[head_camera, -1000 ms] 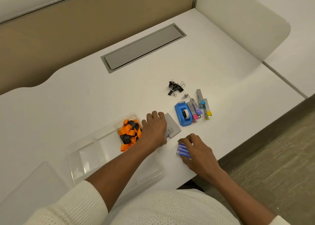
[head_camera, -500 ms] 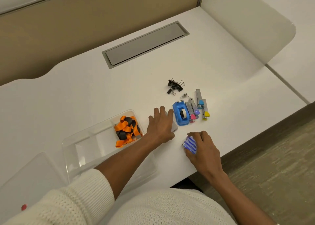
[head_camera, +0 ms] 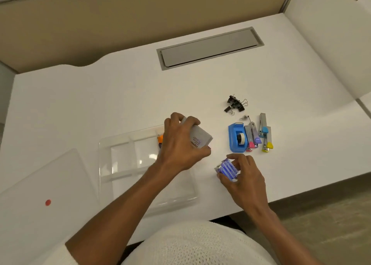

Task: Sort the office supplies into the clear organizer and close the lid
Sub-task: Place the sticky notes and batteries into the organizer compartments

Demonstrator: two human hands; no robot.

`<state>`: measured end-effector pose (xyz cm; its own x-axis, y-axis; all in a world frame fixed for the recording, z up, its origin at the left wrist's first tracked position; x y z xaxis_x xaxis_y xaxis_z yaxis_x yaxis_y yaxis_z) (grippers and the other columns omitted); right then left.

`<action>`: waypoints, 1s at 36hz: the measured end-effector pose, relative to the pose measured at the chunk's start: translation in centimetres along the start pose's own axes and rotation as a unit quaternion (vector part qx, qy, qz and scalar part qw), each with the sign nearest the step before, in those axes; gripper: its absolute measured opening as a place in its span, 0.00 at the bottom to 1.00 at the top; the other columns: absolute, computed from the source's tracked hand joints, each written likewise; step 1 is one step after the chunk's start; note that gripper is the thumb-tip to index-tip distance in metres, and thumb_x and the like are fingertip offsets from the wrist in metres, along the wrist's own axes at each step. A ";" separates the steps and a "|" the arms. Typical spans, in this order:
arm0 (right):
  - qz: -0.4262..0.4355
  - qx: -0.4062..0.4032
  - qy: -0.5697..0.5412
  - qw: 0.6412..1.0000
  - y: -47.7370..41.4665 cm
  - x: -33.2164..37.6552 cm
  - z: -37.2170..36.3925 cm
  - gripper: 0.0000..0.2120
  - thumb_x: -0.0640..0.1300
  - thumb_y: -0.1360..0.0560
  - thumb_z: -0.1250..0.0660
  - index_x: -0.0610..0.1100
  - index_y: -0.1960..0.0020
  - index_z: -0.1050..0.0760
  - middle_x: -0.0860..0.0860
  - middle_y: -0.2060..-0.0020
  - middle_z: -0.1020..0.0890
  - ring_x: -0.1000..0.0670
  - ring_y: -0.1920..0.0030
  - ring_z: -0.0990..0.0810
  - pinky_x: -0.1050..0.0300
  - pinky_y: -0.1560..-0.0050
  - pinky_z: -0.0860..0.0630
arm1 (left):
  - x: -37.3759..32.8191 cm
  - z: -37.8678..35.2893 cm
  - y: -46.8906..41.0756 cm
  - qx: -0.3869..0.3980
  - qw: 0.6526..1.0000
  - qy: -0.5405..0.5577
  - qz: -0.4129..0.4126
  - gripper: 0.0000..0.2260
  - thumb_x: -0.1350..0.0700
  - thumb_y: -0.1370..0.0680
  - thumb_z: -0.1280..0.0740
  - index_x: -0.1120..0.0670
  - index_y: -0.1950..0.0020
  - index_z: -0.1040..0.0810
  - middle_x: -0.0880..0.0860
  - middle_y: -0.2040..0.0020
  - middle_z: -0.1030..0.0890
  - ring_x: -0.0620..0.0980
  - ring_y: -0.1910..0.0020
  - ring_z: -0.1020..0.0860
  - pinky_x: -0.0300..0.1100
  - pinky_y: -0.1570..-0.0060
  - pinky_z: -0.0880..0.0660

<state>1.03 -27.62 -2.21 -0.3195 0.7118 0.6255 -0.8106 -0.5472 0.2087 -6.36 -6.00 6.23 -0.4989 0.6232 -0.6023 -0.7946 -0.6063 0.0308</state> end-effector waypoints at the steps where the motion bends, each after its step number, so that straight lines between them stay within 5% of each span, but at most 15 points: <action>1: 0.011 0.000 -0.006 1.000 -0.1 0.6 -0.1 0.31 0.62 0.32 0.22 0.54 0.35 0.28 0.53 0.46 0.22 0.53 0.53 0.22 0.68 0.59 0.27 | 0.8 1.4 0.3 -0.013 0.999 0.019 0.022 0.34 0.36 0.40 0.23 0.42 0.37 0.24 0.47 0.39 0.31 0.48 0.39 0.31 0.41 0.50 0.24; 7: 0.056 0.004 -0.024 0.998 -0.3 4.0 -1.2 0.29 0.61 0.31 0.23 0.53 0.36 0.28 0.53 0.47 0.22 0.54 0.54 0.21 0.64 0.59 0.21 | 7.1 7.2 1.9 -0.091 0.989 0.022 0.116 0.34 0.40 0.41 0.21 0.45 0.36 0.22 0.49 0.40 0.30 0.52 0.38 0.28 0.45 0.50 0.23; 11: 0.078 0.010 -0.023 0.997 -0.3 5.5 -2.0 0.29 0.61 0.31 0.23 0.54 0.35 0.28 0.53 0.47 0.23 0.56 0.55 0.21 0.62 0.59 0.20 | 11.0 7.2 2.5 -0.072 0.985 -0.014 0.157 0.34 0.44 0.39 0.16 0.47 0.36 0.23 0.51 0.40 0.30 0.54 0.37 0.29 0.44 0.50 0.24; 18: 0.100 0.018 -0.030 0.994 0.1 6.8 -2.8 0.27 0.58 0.31 0.22 0.55 0.36 0.29 0.55 0.48 0.23 0.56 0.56 0.20 0.54 0.58 0.16 | 13.0 5.3 2.3 0.027 0.992 -0.106 0.066 0.37 0.41 0.38 0.18 0.49 0.33 0.24 0.52 0.37 0.31 0.53 0.37 0.33 0.49 0.48 0.22; 22: 0.104 0.024 -0.028 0.994 0.2 7.3 -3.0 0.28 0.57 0.31 0.21 0.54 0.36 0.29 0.55 0.48 0.23 0.56 0.56 0.20 0.53 0.58 0.16 | 13.1 4.1 2.4 0.096 0.978 -0.183 -0.001 0.45 0.41 0.37 0.20 0.53 0.25 0.33 0.52 0.34 0.30 0.53 0.36 0.31 0.47 0.50 0.23; 29: 0.101 0.034 -0.032 0.994 0.8 7.9 -3.5 0.28 0.57 0.30 0.22 0.54 0.35 0.29 0.55 0.46 0.23 0.55 0.54 0.20 0.53 0.56 0.16 | 13.5 4.0 1.5 0.134 0.969 -0.200 -0.052 0.39 0.38 0.35 0.22 0.50 0.31 0.33 0.50 0.38 0.27 0.52 0.42 0.27 0.45 0.50 0.25; 36: 0.106 0.047 -0.034 0.993 1.5 8.7 -4.2 0.28 0.57 0.30 0.22 0.53 0.35 0.29 0.55 0.47 0.23 0.55 0.54 0.20 0.53 0.56 0.16 | 13.4 3.7 0.9 0.194 0.920 -0.318 -0.125 0.35 0.38 0.32 0.25 0.48 0.30 0.32 0.50 0.34 0.27 0.53 0.40 0.25 0.47 0.47 0.26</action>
<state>-4.99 -20.39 0.34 -0.4423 0.5465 0.7111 -0.6784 -0.7225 0.1333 -15.07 3.63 1.13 -0.2880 0.9566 -0.0448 -0.9140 -0.2606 0.3110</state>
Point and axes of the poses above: each hand's wrist, its own y-axis away from the middle knuckle, its own z-axis out of the back of the hand, x = y × z, the point moved 7 cm from there along -y, towards the middle knuckle
